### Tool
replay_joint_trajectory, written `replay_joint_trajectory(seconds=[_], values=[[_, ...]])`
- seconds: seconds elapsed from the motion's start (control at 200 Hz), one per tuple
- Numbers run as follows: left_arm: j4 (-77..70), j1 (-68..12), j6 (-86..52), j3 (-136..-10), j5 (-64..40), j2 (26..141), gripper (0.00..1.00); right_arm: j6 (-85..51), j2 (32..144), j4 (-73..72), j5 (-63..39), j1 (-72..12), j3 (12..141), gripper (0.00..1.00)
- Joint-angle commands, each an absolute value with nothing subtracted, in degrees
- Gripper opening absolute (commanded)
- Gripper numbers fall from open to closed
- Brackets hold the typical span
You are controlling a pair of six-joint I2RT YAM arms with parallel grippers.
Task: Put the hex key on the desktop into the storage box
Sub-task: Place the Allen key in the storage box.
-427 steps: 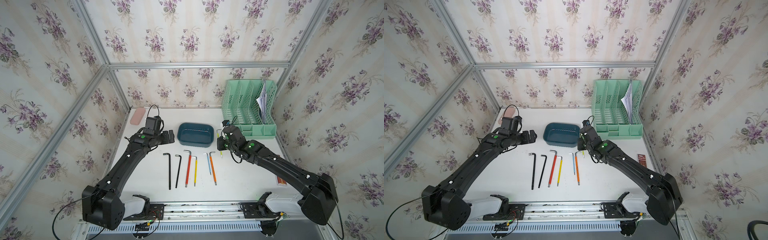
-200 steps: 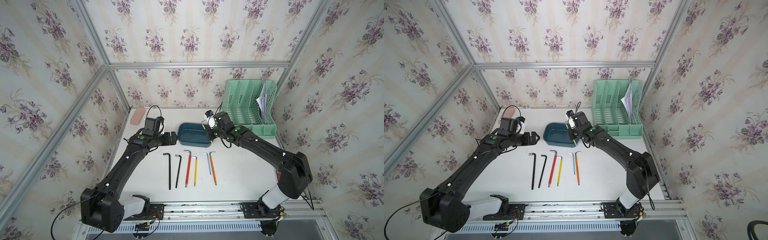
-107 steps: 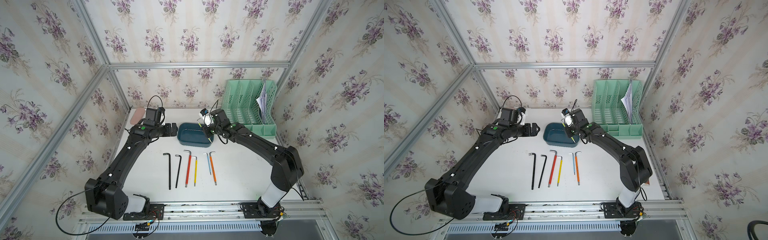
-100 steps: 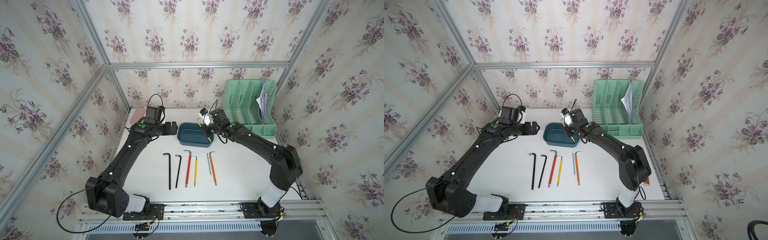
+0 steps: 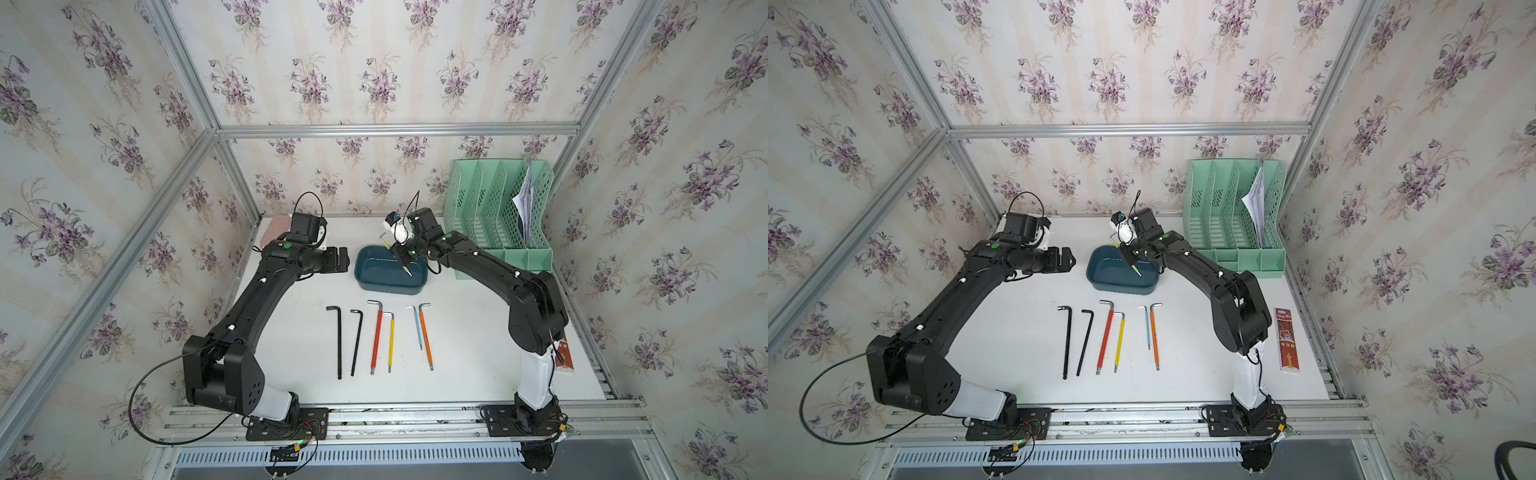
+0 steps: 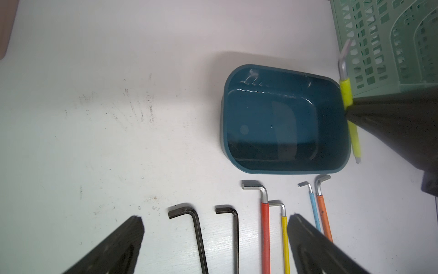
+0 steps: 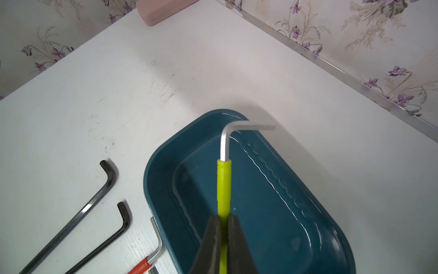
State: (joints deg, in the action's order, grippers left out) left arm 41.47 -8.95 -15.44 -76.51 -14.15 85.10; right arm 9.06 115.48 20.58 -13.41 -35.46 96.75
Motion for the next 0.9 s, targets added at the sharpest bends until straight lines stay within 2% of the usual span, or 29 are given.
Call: replay_joint_trajectory(seconds=[0.0, 0.255, 0.614, 0.734, 0.894], values=[[39.39, -7.77, -16.67, -76.55, -17.62, 85.59, 0.99, 11.5, 118.25, 22.68, -13.94, -35.33, 99.2, 0.0], [39.55, -6.95, -16.95, -76.6, -18.71, 86.01, 0.99, 14.35, 124.61, 26.22, -11.9, -35.33, 104.46, 0.0], [39.06, -6.94, -17.65, -76.44, -20.04, 86.66, 0.99, 15.01, 128.04, 27.48, -10.81, -35.49, 105.99, 0.0], [39.03, -6.85, -17.59, -76.46, -19.9, 86.65, 0.99, 14.84, 128.62, 27.98, -10.74, -35.96, 105.91, 0.09], [38.05, -6.44, -18.19, -76.29, -22.74, 86.82, 0.99, 14.26, 128.91, 28.28, -8.8, -36.93, 105.78, 0.26]])
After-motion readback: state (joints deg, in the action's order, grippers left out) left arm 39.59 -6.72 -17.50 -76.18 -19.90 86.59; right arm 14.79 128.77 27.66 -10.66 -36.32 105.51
